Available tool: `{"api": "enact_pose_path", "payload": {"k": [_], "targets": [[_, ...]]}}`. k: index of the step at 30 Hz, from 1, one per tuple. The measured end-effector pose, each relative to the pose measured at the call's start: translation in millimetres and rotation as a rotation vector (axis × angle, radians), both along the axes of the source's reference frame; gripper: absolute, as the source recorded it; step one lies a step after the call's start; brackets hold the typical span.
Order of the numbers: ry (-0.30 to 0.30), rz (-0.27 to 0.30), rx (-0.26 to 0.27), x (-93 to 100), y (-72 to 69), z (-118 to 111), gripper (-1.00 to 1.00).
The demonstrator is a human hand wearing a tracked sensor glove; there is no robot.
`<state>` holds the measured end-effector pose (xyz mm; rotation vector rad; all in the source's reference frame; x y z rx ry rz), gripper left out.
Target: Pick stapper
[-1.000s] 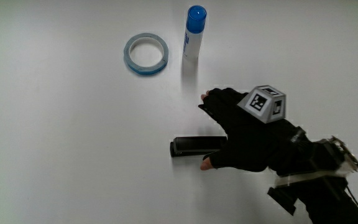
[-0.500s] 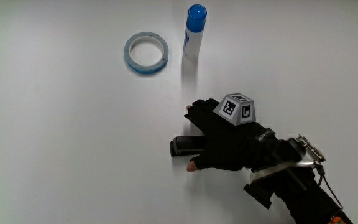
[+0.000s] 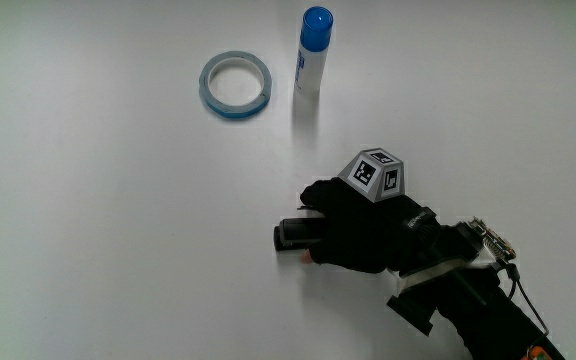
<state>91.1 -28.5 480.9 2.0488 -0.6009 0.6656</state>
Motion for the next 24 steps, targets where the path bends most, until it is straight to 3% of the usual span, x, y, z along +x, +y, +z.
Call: {"api": "enact_pose_path", "payload": {"k": [14, 19, 21, 23, 24], "targets": [[-0.027, 0.015, 0.066, -1.7, 0.0, 1.4, 1.00], [-0.038, 0.012, 0.090, 0.4, -3.0, -4.4, 1.00], [-0.057, 0.023, 0.110, 2.0, -7.1, -16.4, 1.00], [-0.045, 0.045, 0.180, 5.0, -12.7, -29.3, 1.00], [-0.077, 0.042, 0.153, 7.2, -15.6, -31.6, 1.00]]}}
